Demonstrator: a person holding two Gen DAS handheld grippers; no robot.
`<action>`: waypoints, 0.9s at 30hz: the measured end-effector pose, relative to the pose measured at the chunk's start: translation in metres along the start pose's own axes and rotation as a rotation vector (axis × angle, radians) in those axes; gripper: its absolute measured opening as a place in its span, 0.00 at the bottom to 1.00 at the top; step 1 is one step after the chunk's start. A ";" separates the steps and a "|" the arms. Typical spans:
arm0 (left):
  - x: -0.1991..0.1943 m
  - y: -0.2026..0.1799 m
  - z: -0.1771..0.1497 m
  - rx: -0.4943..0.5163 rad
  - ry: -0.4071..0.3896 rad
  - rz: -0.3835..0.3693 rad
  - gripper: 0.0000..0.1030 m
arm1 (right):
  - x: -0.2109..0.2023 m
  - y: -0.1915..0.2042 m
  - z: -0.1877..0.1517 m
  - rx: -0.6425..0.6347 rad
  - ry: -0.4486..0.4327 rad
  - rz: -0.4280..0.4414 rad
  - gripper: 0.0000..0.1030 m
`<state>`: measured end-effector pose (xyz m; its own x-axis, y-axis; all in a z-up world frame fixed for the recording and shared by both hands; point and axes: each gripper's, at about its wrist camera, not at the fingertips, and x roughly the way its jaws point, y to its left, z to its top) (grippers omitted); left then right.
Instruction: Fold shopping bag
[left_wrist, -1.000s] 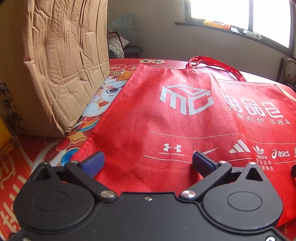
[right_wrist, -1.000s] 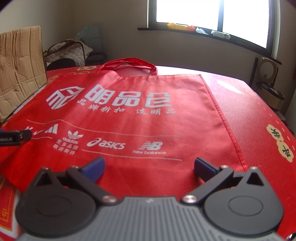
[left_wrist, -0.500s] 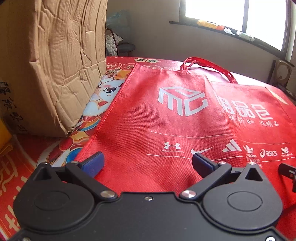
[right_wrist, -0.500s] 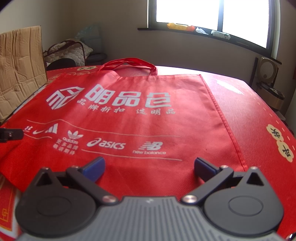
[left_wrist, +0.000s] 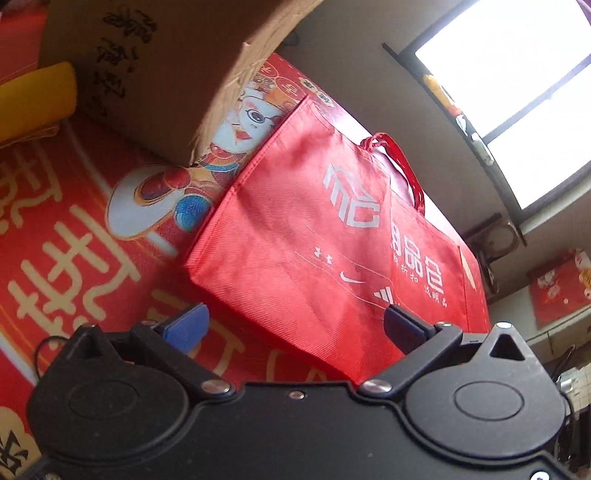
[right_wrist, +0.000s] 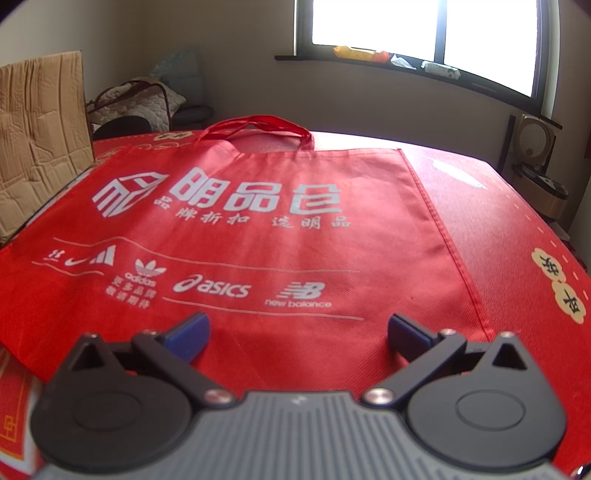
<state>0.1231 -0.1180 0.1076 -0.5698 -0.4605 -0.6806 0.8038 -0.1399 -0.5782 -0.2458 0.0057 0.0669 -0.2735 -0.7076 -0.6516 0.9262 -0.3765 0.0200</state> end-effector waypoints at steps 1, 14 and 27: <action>0.002 0.000 0.000 -0.003 -0.002 0.012 0.99 | 0.000 0.000 0.000 0.000 0.000 0.000 0.99; 0.029 0.001 0.006 0.011 -0.022 0.125 0.99 | 0.000 0.000 0.000 -0.002 0.000 -0.001 0.99; 0.042 0.012 0.011 -0.141 -0.109 -0.038 0.99 | 0.001 0.001 0.000 -0.007 -0.003 0.000 0.99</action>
<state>0.1111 -0.1485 0.0768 -0.5714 -0.5504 -0.6087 0.7458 -0.0387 -0.6651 -0.2455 0.0048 0.0665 -0.2746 -0.7091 -0.6494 0.9279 -0.3726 0.0146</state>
